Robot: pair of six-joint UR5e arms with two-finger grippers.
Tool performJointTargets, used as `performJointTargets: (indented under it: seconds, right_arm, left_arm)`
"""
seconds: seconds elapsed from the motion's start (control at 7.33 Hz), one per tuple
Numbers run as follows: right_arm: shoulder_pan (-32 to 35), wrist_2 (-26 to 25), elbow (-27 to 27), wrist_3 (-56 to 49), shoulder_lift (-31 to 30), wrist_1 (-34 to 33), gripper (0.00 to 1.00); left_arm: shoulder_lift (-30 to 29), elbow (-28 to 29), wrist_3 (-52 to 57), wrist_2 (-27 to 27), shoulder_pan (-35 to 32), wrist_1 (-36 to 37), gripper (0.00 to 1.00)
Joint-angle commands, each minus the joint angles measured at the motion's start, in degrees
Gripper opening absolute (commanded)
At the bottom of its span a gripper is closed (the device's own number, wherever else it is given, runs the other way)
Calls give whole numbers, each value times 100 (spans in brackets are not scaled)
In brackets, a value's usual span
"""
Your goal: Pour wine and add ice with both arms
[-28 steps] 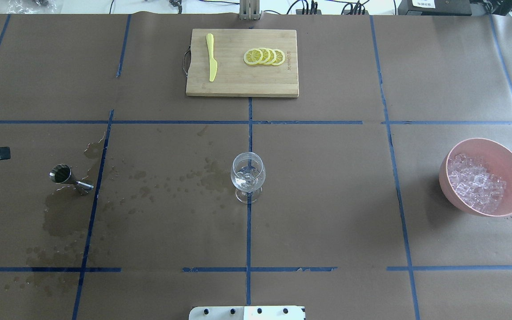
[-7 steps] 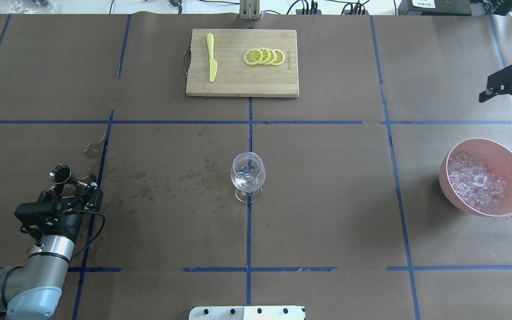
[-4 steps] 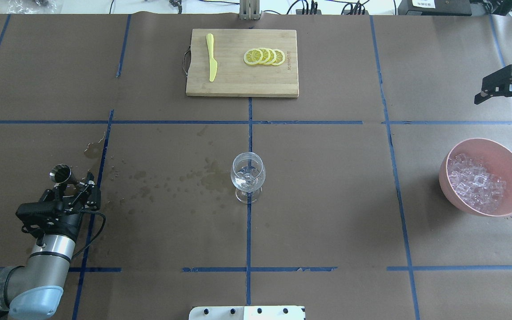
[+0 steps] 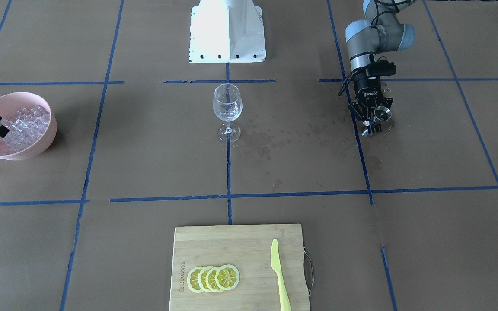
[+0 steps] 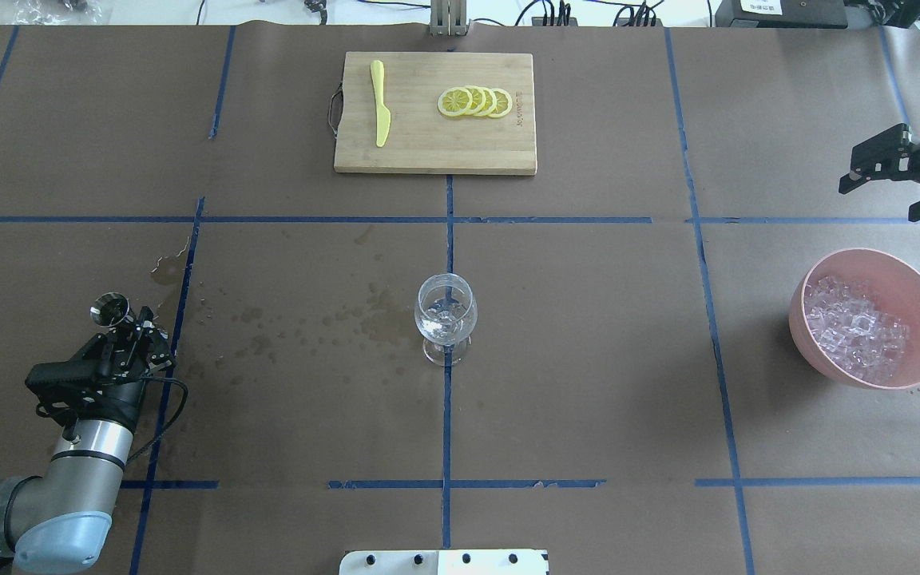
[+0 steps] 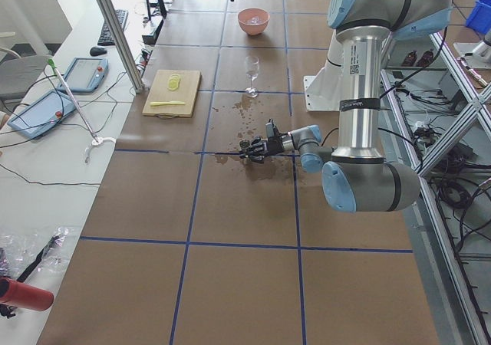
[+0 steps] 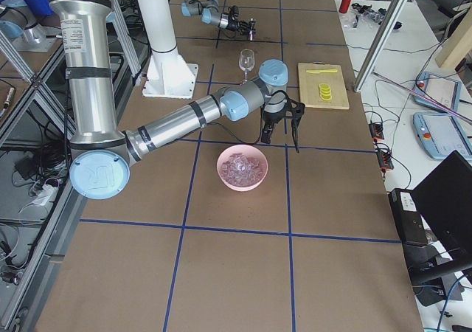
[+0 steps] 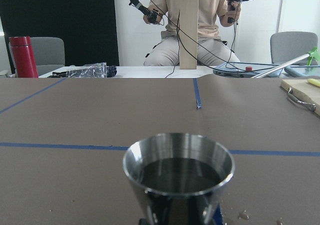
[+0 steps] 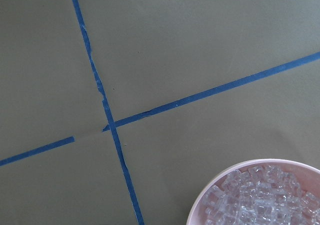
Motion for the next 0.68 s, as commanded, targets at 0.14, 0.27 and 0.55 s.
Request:
performJointTargets:
  seconds: [0.14,0.27,0.55]
  right_arm:
    - [-385,-256,127,386,0,42,100]
    - [-561,-500,162,483,0,51,100]
    - [-721,-747,180,537,-43,103,100]
  left_arm:
    - [75,-354,0,3,-51,-1,0]
    - [136,-513,52,3,-60,-1,0]
    - [137,-995,367,3,-95,-10,0]
